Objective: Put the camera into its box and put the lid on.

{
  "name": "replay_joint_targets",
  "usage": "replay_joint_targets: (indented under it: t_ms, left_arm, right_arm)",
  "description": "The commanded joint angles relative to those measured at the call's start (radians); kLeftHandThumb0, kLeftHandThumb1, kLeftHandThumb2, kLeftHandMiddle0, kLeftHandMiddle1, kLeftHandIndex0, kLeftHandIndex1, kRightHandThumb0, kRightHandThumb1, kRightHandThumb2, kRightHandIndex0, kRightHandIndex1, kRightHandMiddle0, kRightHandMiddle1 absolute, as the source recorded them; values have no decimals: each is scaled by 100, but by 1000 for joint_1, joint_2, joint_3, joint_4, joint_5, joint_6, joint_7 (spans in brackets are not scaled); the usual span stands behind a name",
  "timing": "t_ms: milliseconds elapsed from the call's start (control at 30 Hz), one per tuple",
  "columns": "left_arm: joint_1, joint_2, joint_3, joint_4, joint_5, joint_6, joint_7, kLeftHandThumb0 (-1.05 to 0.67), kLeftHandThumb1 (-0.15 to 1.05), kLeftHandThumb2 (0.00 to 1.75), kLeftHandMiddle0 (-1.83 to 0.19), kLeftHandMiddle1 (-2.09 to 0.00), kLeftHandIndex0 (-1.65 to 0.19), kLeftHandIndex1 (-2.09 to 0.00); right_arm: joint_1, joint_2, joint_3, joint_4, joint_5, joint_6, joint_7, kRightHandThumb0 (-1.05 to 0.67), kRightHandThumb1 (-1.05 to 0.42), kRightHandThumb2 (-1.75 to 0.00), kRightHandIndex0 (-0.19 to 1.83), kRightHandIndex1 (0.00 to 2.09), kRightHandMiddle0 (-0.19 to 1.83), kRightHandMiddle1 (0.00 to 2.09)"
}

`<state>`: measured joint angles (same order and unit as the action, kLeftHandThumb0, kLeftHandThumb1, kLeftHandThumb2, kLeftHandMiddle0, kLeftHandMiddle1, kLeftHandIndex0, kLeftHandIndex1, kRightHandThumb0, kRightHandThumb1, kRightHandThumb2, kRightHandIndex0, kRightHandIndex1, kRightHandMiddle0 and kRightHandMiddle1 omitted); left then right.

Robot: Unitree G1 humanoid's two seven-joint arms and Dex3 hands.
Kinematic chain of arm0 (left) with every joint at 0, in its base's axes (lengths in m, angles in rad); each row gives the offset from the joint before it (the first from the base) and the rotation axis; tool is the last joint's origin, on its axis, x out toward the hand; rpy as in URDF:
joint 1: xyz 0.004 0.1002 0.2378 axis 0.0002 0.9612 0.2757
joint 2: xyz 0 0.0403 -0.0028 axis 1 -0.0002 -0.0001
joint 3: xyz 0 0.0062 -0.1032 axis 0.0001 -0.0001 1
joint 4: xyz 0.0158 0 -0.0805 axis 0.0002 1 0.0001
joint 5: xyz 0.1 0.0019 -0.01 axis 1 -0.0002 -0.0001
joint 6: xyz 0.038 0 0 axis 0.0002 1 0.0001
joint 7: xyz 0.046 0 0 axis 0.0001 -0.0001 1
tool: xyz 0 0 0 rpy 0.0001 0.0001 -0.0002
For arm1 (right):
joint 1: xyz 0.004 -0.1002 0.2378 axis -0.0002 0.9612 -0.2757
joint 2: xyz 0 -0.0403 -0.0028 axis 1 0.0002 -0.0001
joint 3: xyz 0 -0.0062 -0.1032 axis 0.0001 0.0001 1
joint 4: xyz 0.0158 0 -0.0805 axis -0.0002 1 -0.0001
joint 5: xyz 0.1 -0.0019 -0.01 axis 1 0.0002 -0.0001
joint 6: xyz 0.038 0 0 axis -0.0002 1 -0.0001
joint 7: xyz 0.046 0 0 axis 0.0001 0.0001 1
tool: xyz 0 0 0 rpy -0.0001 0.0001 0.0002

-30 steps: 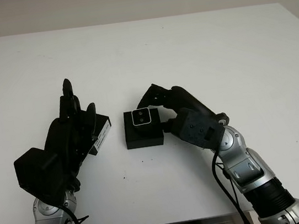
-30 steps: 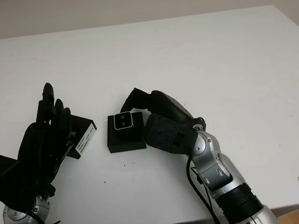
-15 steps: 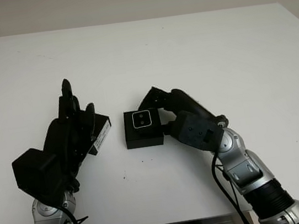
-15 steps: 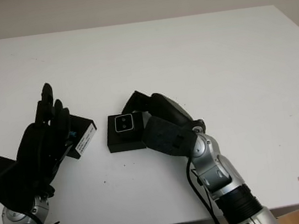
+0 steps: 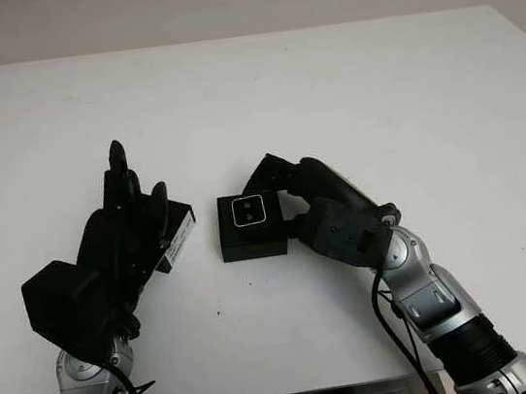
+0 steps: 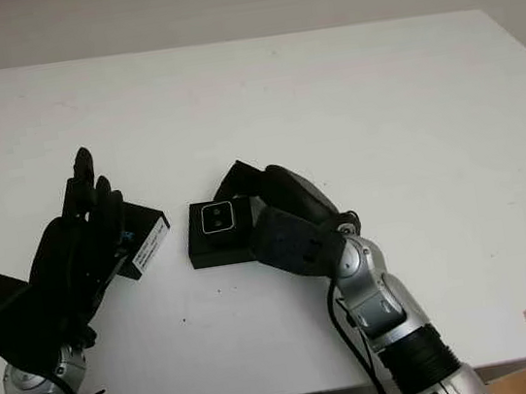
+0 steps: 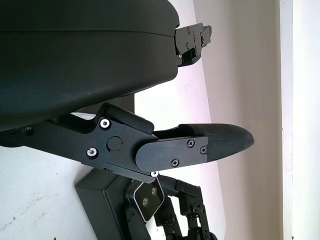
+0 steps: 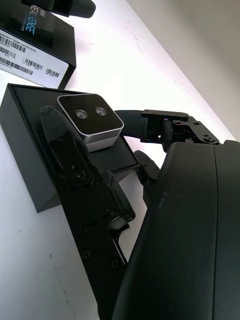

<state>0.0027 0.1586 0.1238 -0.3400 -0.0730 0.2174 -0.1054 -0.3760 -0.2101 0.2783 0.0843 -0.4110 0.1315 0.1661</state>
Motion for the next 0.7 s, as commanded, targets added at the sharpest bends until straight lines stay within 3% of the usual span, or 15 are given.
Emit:
replay_joint_targets:
  t_ms: [0,300,333,467,533,667]
  left_arm:
    - [9,4,2,-21,-5,0,-2,-76,105,54,19,0,19,0]
    - [7,0,0,-31,-3,15,5,-76,105,53,19,0,19,0]
    - [7,0,1,-32,-4,16,4,-76,105,53,19,0,19,0]
    - [6,4,2,-28,-4,8,0,-76,105,54,19,0,19,0]
    - [7,4,3,-25,-6,0,-4,-75,105,54,19,0,19,0]
    - [7,2,8,-25,-16,0,-6,-75,105,53,19,0,19,0]
  right_arm:
    - [4,6,10,4,2,-12,3,-48,-100,-6,53,9,37,170]
    - [1,-11,33,8,-12,-23,25,-52,-98,-5,48,6,36,161]
    - [-4,-19,39,9,-19,-23,37,-55,-98,-5,40,3,25,134]
    - [-12,-37,54,6,-47,-28,59,-62,-95,-5,19,2,20,53]
    - [-13,-43,55,-5,-56,-23,71,-64,-94,-5,8,1,16,34]
    - [-10,-57,54,-28,-67,-26,93,-67,-95,-6,-6,0,8,21]
